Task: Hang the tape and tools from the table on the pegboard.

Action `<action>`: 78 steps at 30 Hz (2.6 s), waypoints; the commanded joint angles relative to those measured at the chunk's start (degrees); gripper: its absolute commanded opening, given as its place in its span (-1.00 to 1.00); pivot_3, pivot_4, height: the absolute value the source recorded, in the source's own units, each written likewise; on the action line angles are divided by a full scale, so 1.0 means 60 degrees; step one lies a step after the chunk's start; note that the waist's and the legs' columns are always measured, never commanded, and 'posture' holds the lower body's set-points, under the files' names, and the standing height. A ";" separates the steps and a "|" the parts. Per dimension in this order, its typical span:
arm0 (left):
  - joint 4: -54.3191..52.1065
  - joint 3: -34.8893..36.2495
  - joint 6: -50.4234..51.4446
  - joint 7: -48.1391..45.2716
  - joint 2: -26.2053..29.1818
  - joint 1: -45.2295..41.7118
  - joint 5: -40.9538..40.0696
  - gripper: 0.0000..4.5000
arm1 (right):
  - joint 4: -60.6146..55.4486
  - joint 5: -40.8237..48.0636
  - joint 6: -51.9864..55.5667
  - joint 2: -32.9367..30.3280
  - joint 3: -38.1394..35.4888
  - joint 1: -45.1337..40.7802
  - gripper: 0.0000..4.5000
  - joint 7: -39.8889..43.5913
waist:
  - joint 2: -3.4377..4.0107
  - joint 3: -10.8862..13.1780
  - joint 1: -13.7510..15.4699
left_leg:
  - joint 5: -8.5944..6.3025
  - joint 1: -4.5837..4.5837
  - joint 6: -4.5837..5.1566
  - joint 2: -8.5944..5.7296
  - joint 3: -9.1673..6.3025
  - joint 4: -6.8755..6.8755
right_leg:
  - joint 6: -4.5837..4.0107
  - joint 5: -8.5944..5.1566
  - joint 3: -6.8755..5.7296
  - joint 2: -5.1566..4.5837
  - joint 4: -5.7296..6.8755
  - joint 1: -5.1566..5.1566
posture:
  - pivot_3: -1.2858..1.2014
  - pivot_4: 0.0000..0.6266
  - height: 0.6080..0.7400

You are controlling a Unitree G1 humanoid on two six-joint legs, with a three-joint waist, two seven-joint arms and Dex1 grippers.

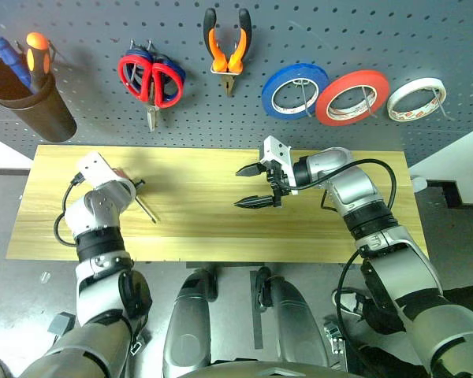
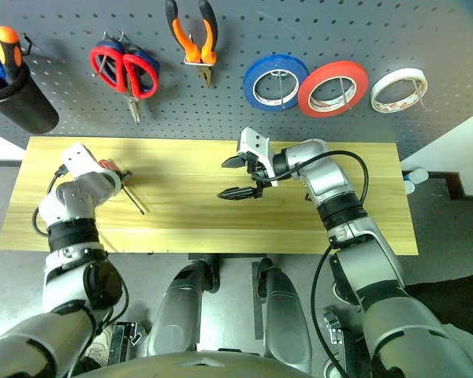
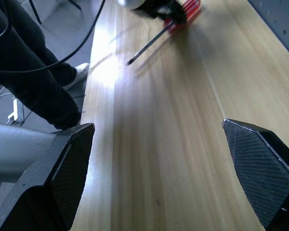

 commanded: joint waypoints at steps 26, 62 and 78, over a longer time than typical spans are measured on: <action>-0.8968 -0.1048 -0.0869 -0.5359 0.1603 0.5685 -0.1156 -0.61 | -0.1843 0.2522 0.1262 -0.0631 -0.1475 -0.0527 1.00 0.1272 | -0.0148 -0.1707 0.0035 | 0.0012 -0.0121 -0.0030 0.0018 0.0043 -0.0178 | -0.0102 0.0072 -0.0044 0.0041 -0.0185 -0.0121 | 0.21 -0.64 1.00; -0.2960 -0.1590 -0.7381 -0.6100 0.4204 -0.0466 0.1748 -0.61 | -0.1080 0.2544 0.0622 -0.0025 -0.1839 -0.1186 1.00 0.0586 | -0.0117 -0.2185 0.0093 | 0.0030 -0.0006 -0.0044 0.0027 0.0103 -0.0132 | -0.0091 0.0119 -0.0046 0.0086 -0.0119 -0.0026 | 0.19 -0.71 1.00; 0.1171 -0.1826 -1.0588 -0.7000 0.4657 -0.1703 0.2309 -0.61 | -0.1375 0.3569 0.1295 0.1238 -0.2702 -0.1810 1.00 -0.1101 | -0.0116 -0.2216 0.0032 | 0.0031 0.0002 -0.0044 0.0048 0.0117 -0.0045 | -0.0101 0.0122 -0.0042 0.0080 -0.0027 -0.0021 | 0.17 -0.72 1.00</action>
